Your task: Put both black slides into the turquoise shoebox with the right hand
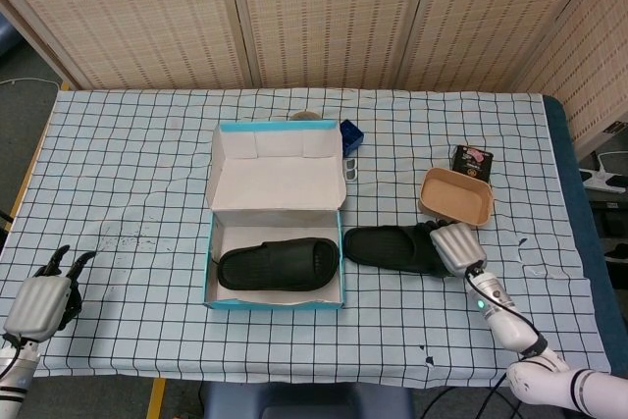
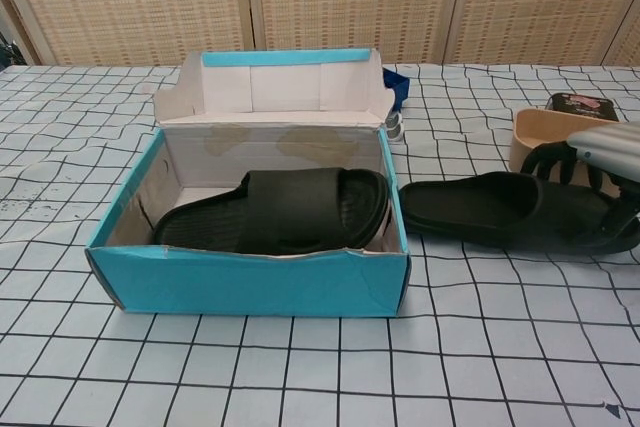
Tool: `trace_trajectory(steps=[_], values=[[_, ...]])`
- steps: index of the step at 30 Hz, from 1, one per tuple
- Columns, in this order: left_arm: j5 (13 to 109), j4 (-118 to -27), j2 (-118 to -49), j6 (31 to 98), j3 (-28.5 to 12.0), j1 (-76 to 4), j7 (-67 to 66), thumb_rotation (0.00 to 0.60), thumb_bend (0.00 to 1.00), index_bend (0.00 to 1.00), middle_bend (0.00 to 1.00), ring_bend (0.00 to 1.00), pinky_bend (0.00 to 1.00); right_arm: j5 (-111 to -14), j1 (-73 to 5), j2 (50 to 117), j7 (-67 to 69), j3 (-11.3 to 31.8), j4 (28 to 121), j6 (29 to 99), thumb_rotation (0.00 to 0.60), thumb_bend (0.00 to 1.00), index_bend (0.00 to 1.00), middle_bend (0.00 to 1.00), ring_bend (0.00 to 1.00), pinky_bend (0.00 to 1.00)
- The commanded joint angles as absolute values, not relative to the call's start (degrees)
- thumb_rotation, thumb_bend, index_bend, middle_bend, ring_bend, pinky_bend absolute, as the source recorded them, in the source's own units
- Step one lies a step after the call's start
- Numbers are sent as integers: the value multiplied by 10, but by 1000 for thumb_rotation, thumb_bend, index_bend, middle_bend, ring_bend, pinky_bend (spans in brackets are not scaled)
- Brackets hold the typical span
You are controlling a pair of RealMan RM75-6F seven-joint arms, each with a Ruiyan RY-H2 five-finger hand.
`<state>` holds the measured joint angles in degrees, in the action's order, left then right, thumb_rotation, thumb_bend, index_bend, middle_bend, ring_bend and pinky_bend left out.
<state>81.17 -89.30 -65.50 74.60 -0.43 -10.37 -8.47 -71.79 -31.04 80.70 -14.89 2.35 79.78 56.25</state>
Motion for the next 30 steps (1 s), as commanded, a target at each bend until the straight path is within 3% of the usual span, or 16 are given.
trace_trajectory(steps=[1, 8, 14, 19, 30], values=[[811, -893, -655, 744, -5, -105, -85, 600, 388, 140, 59, 36, 311, -724, -305, 799, -152, 25, 812, 573, 600, 105, 620, 539, 403, 450], [810, -894, -655, 743, -5, -105, -85, 600, 387, 140, 59, 35, 312, -742, -284, 788, -204, 32, 848, 643, 600, 106, 640, 560, 423, 465], [809, -894, -655, 742, -4, -106, -86, 600, 388, 140, 59, 35, 311, -825, -251, 835, -313, 42, 825, 807, 600, 108, 674, 592, 462, 513], [808, -893, -656, 740, -6, -108, -89, 600, 388, 140, 59, 35, 311, -909, -246, 871, -305, 41, 804, 884, 600, 109, 680, 597, 466, 520], [807, -892, -655, 740, -5, -107, -85, 600, 388, 140, 59, 36, 311, -979, -301, 948, -272, 63, 786, 860, 600, 109, 680, 597, 466, 520]])
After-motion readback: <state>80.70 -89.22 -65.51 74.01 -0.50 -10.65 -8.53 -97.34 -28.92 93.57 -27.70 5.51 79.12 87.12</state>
